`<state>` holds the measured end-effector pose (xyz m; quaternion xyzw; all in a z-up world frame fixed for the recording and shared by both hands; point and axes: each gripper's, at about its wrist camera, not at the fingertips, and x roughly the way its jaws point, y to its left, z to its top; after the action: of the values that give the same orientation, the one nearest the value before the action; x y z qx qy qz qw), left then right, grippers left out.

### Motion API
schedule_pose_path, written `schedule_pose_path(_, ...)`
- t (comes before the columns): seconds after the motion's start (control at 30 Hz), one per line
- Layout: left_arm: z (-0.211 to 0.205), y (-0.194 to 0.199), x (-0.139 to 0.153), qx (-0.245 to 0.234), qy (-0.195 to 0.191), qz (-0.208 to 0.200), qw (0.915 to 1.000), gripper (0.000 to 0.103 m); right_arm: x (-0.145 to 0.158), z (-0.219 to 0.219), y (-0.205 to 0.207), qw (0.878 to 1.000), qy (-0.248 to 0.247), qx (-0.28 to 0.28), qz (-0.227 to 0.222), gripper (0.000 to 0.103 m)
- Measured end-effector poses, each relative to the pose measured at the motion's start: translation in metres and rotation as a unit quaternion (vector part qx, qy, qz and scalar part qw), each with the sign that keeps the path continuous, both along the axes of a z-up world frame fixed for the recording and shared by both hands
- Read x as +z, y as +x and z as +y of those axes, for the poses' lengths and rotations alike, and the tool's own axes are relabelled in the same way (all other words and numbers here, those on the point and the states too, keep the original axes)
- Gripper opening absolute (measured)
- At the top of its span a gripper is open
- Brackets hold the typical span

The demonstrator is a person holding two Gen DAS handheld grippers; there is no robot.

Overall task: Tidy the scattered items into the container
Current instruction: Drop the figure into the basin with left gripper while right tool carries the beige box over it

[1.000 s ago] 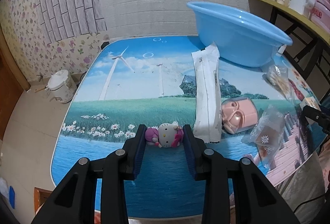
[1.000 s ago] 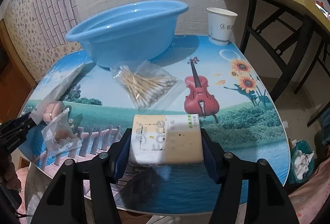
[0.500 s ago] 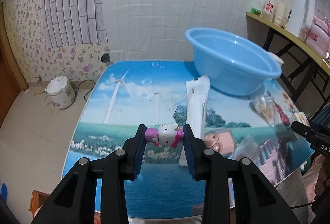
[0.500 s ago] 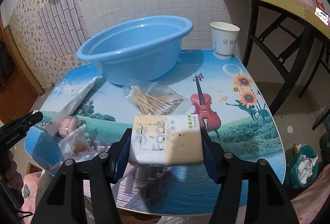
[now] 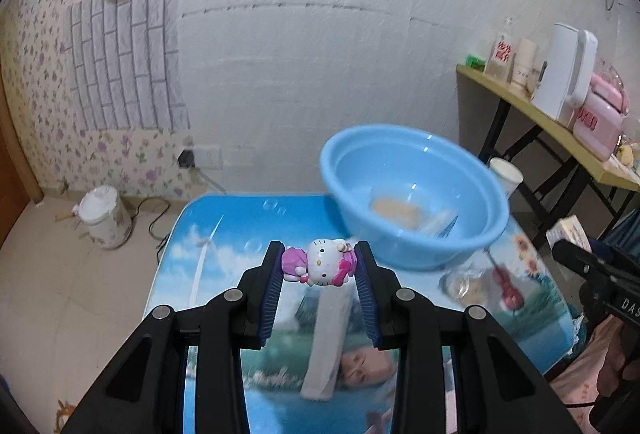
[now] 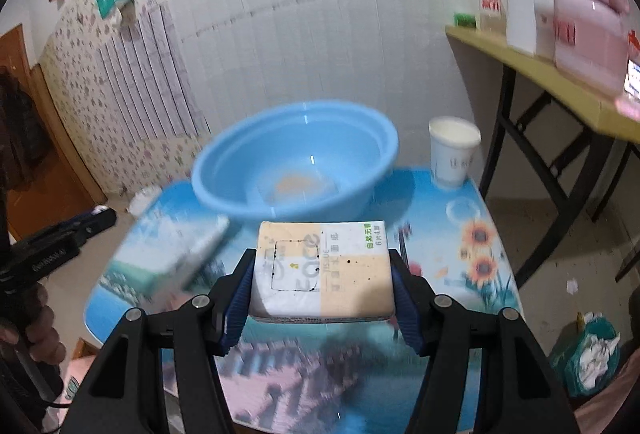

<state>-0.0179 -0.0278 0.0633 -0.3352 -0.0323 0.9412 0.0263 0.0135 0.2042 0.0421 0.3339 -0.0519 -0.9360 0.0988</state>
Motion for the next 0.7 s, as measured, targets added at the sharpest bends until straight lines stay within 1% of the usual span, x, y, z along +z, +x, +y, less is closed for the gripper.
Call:
schedule_pose_path(0.13, 0.015, -0.017, 0.007, -0.016, -0.002, 0.002, 0.9999, 0.033, 0.022, 0.001, -0.016, 1.000, -0.005, -0.003, 0.026, 0.064)
schedule_pose_path(0.27, 0.031, -0.036, 0.010, -0.030, -0.002, -0.003, 0.9995, 0.033, 0.034, -0.001, -0.035, 0.999, -0.016, -0.002, 0.032, 0.064)
schedule_pose_path(0.47, 0.047, -0.067, 0.004, -0.040, 0.002, -0.021, 0.9990, 0.033, 0.028, -0.009, -0.063, 1.000, -0.014, 0.015, 0.018, 0.064)
schedule_pose_path(0.57, 0.055, -0.085, -0.002, -0.044, -0.003, -0.030, 0.9986, 0.033, 0.019, -0.009, -0.083, 1.000, -0.013, 0.018, 0.003, 0.064)
schedule_pose_path(0.7, 0.064, -0.103, -0.012, -0.042, -0.014, -0.040, 0.9982, 0.033, 0.013, -0.010, -0.110, 1.000, -0.018, 0.020, 0.002, 0.064)
